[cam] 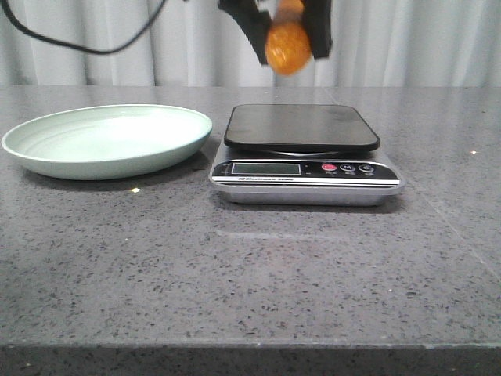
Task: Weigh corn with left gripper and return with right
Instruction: 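Lift the corn with the left gripper and carry it onto the scale, then open the left gripper to release the corn and raise it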
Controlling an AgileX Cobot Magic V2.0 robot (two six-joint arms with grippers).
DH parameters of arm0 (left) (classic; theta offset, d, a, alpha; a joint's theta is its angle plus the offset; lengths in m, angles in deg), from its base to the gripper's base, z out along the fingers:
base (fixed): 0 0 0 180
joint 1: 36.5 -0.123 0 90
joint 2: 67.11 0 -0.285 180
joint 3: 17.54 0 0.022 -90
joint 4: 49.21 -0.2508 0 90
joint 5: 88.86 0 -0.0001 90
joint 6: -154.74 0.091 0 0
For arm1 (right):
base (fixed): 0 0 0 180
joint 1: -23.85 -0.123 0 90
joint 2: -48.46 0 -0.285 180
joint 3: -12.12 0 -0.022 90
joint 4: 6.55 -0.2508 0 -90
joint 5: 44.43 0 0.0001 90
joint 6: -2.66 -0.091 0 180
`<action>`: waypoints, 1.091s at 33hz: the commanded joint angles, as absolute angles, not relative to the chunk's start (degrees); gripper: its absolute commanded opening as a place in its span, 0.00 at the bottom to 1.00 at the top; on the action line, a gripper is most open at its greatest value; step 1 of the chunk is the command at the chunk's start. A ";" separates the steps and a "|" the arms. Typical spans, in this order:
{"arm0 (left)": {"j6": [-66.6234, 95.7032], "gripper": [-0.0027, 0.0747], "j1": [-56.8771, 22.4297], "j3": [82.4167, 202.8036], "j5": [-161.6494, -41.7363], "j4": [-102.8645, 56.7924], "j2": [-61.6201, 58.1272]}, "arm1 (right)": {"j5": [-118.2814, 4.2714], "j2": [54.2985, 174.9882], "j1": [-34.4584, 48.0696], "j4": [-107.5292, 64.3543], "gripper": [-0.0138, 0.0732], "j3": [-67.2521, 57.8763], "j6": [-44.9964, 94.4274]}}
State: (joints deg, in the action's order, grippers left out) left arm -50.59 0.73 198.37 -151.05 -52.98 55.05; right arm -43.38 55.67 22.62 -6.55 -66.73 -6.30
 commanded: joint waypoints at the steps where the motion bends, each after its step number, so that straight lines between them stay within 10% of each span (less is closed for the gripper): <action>1: -50.52 0.21 1.30 200.16 -151.67 -53.27 54.10 | -38.75 54.69 22.95 -6.55 0.33 -66.22 -6.08; 9: -50.52 0.25 1.30 200.16 -153.21 -52.00 55.07 | -38.75 54.69 22.95 -6.55 0.33 -66.22 -6.08; 20: -50.52 0.71 1.30 200.16 -155.30 -51.55 55.16 | -38.75 54.69 22.95 -6.55 0.33 -66.22 -6.08; 36: -50.52 0.72 1.30 212.36 -156.77 -57.19 54.29 | -38.75 54.69 22.95 -6.55 0.33 -66.22 -6.08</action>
